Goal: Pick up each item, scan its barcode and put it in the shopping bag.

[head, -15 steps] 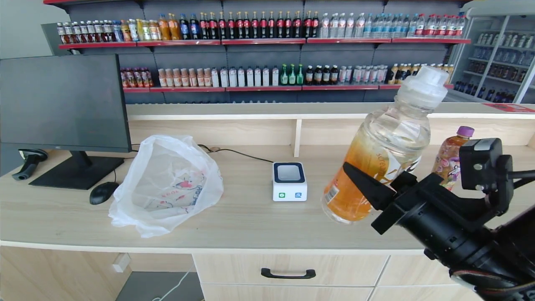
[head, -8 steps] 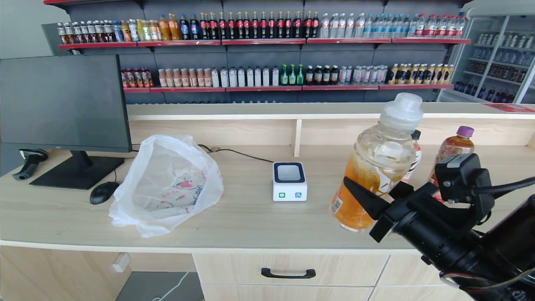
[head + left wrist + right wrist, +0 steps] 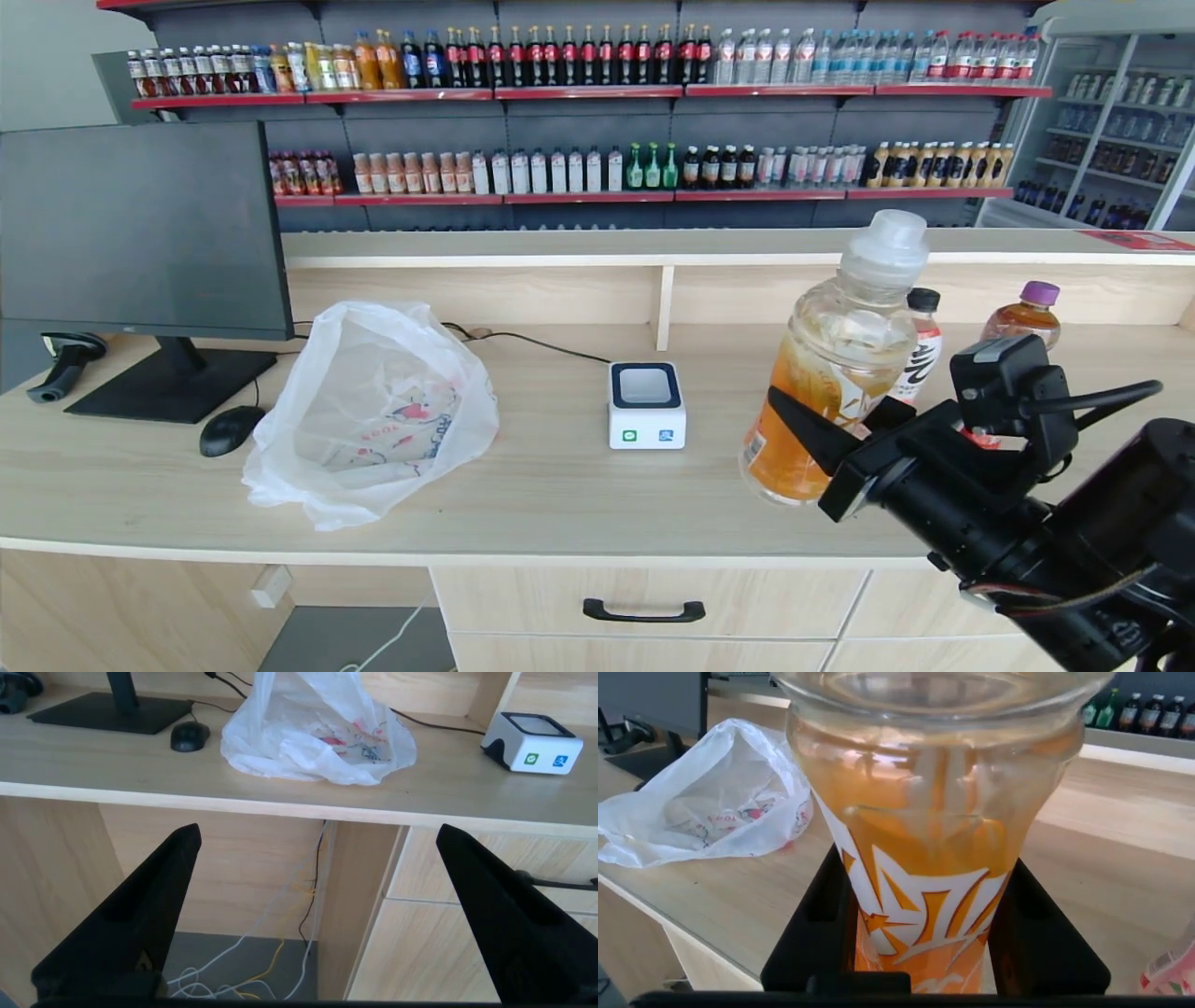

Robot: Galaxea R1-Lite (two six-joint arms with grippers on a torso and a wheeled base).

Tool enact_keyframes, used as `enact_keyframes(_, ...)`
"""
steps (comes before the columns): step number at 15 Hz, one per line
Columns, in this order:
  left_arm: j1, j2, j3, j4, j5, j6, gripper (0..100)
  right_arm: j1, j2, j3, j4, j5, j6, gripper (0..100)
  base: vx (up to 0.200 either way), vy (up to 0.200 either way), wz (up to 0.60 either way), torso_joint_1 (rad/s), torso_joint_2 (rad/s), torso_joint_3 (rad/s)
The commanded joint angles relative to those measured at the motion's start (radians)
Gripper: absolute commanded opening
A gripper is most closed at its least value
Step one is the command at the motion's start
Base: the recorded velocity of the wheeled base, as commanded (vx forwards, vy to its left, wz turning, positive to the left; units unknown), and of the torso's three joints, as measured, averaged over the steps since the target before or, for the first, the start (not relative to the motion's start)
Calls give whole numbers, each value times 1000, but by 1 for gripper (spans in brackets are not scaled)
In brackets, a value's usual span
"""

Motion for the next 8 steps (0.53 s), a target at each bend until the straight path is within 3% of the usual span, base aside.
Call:
enact_keyframes(1,0,0,0,0,0,1,100,1,3,-6,-1,0,0,0,0,0,0,0,0,0)
enact_keyframes(6,0,0,0,0,0,1,100,1,18,-28,-1,0,10,0,0,0,0,0,0,0)
enact_keyframes(8,0,0,0,0,0,1,100,2,25,-29,-1,0,10,0,200,0,0,2,2,2)
